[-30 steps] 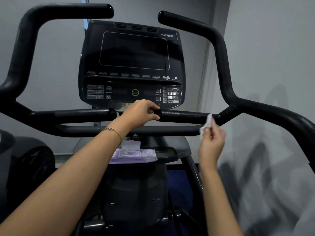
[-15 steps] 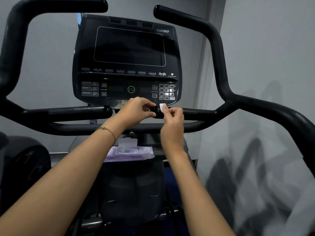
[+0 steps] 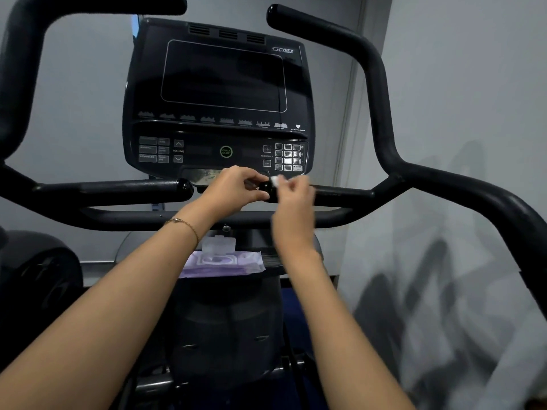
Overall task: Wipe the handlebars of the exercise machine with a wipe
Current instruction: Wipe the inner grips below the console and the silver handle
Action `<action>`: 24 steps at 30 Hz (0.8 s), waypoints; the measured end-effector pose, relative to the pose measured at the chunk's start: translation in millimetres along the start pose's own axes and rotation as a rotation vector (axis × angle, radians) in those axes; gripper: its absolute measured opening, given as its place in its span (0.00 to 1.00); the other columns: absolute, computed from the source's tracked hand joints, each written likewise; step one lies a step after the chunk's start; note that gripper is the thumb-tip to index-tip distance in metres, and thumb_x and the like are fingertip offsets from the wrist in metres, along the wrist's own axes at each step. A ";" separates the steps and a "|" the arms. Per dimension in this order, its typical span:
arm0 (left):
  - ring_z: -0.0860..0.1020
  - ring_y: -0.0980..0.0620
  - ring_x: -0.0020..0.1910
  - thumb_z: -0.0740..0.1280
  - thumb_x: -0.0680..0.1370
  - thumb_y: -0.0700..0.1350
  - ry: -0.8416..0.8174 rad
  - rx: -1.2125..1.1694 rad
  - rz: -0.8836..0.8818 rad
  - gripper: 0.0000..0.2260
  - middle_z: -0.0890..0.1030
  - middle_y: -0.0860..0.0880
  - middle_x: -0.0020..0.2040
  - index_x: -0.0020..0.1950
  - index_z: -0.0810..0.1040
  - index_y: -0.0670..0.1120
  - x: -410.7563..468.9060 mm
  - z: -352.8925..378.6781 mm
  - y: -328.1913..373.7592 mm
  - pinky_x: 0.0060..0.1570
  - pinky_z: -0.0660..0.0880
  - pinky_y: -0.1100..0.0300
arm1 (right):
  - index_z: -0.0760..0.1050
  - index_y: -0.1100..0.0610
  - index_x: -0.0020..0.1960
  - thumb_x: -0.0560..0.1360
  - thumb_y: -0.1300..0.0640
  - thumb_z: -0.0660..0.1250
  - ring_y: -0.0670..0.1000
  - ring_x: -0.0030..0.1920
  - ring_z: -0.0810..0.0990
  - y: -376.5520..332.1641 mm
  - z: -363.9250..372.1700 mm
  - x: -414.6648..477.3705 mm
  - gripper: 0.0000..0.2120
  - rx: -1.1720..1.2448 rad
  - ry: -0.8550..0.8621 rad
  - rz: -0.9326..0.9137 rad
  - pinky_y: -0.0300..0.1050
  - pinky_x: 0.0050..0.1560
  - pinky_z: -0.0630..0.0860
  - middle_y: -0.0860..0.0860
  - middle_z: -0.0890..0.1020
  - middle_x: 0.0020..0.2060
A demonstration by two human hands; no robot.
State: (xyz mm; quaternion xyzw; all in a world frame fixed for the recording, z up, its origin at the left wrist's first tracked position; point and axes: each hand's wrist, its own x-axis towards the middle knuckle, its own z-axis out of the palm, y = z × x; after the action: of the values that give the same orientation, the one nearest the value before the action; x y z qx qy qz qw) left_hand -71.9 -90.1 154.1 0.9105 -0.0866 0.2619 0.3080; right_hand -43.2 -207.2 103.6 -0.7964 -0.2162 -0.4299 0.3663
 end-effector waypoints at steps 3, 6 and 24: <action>0.80 0.53 0.49 0.72 0.72 0.41 -0.011 -0.023 0.012 0.12 0.82 0.50 0.48 0.56 0.81 0.44 0.5 -0.5 -0.8 0.53 0.76 0.57 | 0.67 0.61 0.69 0.78 0.66 0.56 0.54 0.55 0.67 -8.3 -5.1 -4.6 0.19 -0.112 -0.062 -0.196 0.44 0.47 0.69 0.57 0.69 0.55; 0.79 0.54 0.50 0.73 0.72 0.42 -0.016 -0.026 -0.025 0.15 0.82 0.49 0.50 0.59 0.79 0.45 2.2 -0.4 -2.8 0.53 0.74 0.61 | 0.72 0.58 0.61 0.78 0.62 0.58 0.55 0.53 0.69 31.9 -31.8 12.0 0.13 -0.111 -0.090 -0.060 0.47 0.53 0.69 0.56 0.70 0.54; 0.78 0.57 0.46 0.72 0.72 0.39 0.032 -0.074 -0.017 0.13 0.82 0.50 0.48 0.57 0.80 0.43 -0.5 2.9 -3.4 0.46 0.71 0.67 | 0.72 0.62 0.59 0.79 0.62 0.58 0.58 0.53 0.71 5.4 -44.2 33.9 0.11 -0.245 -0.414 -0.202 0.50 0.50 0.69 0.58 0.70 0.53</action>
State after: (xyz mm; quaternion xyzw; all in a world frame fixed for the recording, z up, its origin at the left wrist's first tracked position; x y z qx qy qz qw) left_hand -70.0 -89.1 150.1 0.8950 -0.0833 0.2703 0.3449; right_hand -44.7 -243.7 146.0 -0.8801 -0.3114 -0.3153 0.1703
